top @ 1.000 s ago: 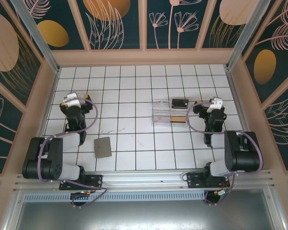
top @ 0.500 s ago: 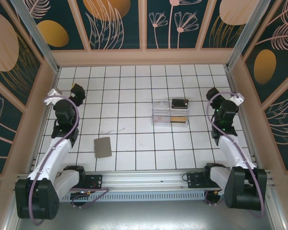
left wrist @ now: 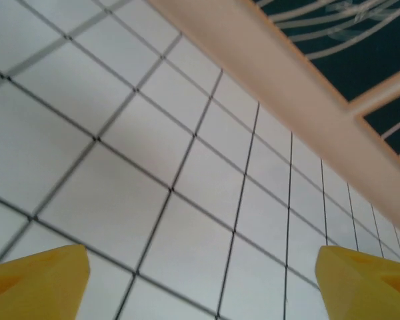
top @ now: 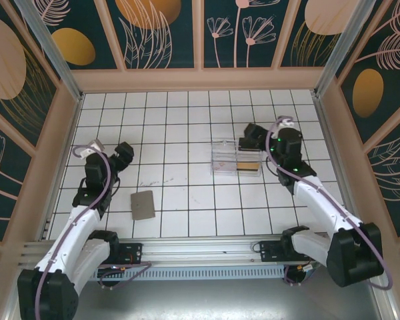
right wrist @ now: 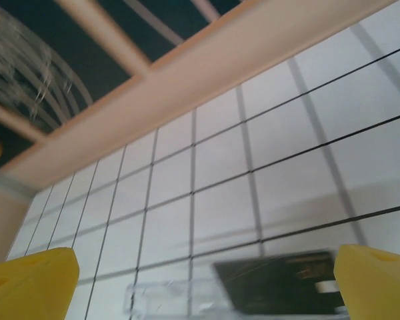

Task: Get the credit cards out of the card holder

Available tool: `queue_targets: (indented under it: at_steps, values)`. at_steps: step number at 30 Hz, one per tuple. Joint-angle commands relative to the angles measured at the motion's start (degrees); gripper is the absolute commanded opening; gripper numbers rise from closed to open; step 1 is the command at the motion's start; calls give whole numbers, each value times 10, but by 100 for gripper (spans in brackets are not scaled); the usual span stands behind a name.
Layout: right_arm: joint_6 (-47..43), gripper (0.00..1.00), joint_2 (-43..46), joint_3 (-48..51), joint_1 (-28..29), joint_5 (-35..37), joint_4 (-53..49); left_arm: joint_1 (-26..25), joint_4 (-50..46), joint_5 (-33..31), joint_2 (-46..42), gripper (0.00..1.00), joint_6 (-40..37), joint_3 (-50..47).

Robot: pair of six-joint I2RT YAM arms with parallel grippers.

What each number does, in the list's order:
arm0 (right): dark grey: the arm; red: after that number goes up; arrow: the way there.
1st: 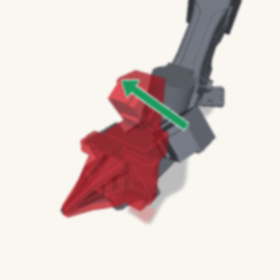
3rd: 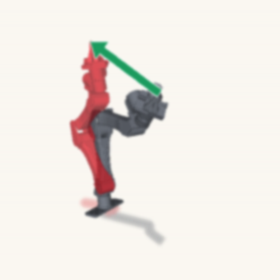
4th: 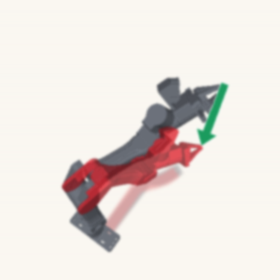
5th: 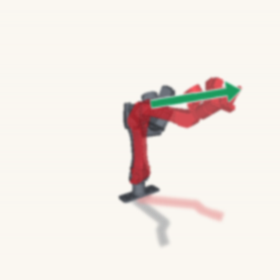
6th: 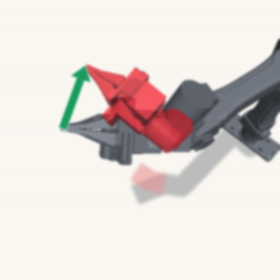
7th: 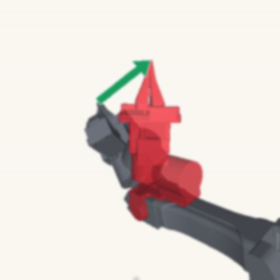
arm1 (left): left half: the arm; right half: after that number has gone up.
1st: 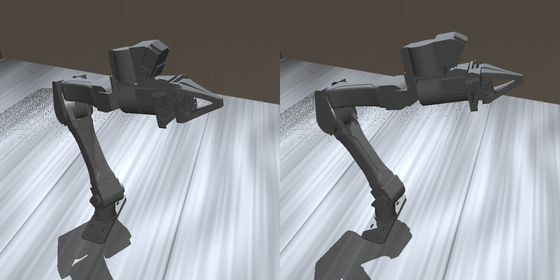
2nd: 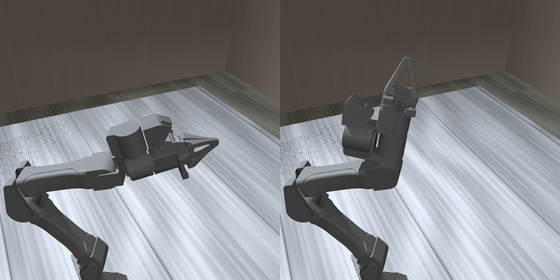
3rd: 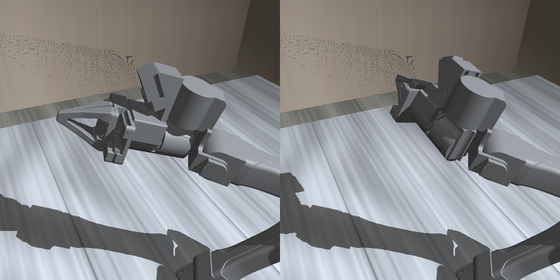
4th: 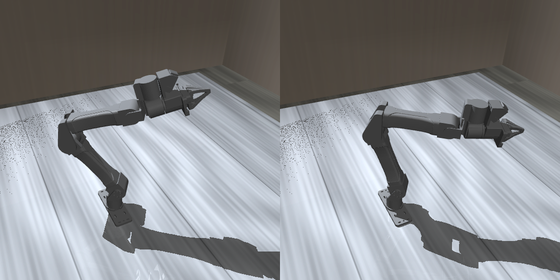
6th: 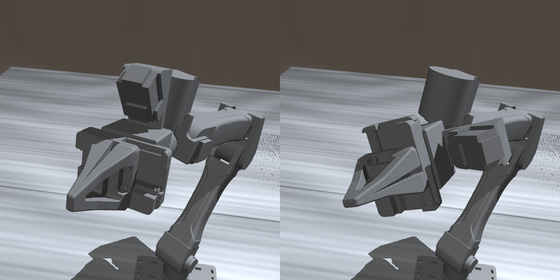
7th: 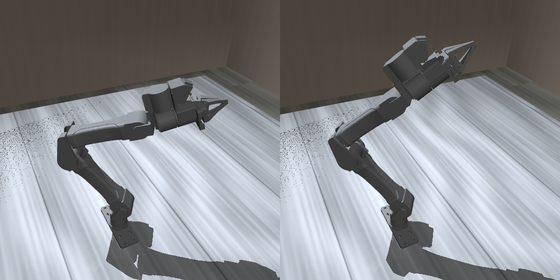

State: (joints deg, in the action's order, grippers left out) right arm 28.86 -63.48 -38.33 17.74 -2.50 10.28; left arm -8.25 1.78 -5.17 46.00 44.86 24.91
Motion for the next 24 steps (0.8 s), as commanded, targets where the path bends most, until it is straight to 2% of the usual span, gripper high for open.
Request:
queue_targets:
  at_steps: [1, 10, 16, 24]
  values:
    - [-34, 99, -30, -27, 46, -6, -23, -28, -69, -7, -14, 85, 32, -19]
    - [-48, 99, -96, -58, 146, 28, -45, -35, -221, 22, -20, 89, 81, -61]
    - [-53, 99, -97, -68, 168, 31, -46, -41, -234, 100, -33, 89, 102, -91]
    - [-57, 99, -83, -69, 173, 58, -53, -74, -185, 196, 44, 88, 90, -97]
